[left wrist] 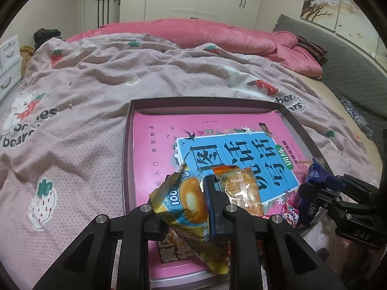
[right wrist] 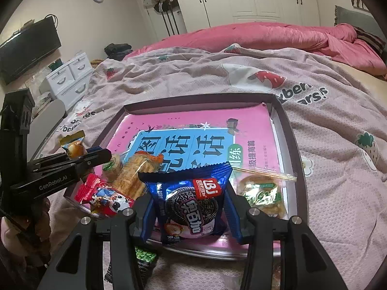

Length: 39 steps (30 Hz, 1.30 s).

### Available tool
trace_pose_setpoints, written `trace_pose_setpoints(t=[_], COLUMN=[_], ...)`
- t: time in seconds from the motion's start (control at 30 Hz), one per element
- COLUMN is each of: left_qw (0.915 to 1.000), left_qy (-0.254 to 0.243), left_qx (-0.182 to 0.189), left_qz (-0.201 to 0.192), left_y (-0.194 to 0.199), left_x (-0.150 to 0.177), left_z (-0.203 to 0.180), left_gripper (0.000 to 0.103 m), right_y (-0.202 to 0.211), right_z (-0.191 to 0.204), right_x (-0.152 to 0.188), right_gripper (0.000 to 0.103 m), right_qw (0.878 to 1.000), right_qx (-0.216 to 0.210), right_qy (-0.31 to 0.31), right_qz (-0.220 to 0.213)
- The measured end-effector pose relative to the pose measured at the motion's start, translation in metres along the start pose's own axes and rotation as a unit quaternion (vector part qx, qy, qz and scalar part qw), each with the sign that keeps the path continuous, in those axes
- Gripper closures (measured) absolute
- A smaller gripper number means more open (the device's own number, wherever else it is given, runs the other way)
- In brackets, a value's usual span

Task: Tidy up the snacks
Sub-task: 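Lift and carry both held bags over the tray with both tools, then open the right tool onto the book while the left tool releases the yellow bag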

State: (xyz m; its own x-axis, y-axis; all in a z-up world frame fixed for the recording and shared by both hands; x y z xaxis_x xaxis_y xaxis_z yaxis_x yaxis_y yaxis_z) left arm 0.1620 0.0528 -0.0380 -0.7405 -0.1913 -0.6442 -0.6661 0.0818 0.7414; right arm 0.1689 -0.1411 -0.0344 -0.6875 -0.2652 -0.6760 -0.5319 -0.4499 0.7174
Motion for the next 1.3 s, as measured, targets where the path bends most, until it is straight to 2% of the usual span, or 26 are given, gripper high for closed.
trace_pose_setpoints(t=[0.63, 0.77, 0.97, 1.3], left_qw=[1.0, 1.0, 1.0, 0.9999], left_qy=[-0.006, -0.006, -0.007, -0.012], left_qx=[-0.007, -0.006, -0.006, -0.009], left_qz=[-0.001, -0.001, -0.001, 0.0], left_y=[-0.002, 0.0, 0.0, -0.001], left_x=[0.002, 0.001, 0.001, 0.001], left_z=[-0.001, -0.001, -0.002, -0.005], left_gripper=[0.078, 0.077, 0.077, 0.076], right_y=[-0.013, -0.014, -0.008, -0.001], right_z=[0.005, 0.003, 0.004, 0.002], right_x=[-0.001, 0.0, -0.002, -0.006], right_gripper=[0.053, 0.05, 0.045, 0.044], right_qw=[1.0, 1.0, 1.0, 1.0], right_qx=[-0.009, -0.011, -0.016, -0.018], right_qy=[0.012, 0.004, 0.004, 0.001], right_qz=[0.009, 0.012, -0.003, -0.015])
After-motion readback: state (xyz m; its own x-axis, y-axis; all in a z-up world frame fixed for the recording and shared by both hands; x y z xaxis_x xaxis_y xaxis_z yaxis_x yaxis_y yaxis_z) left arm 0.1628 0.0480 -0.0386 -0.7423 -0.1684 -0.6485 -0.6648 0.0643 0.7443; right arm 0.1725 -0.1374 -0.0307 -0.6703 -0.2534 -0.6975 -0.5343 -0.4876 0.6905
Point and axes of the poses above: each gripper's, at about its wrist camera, not at the fingertips, and y roughly against the way its jaws point, z to its left, x to its underside, the point moved 1 cm from there along -y, roughly the way its jaws point, and after that the axes turned 4 degrees about y, right-handed, at the moved point
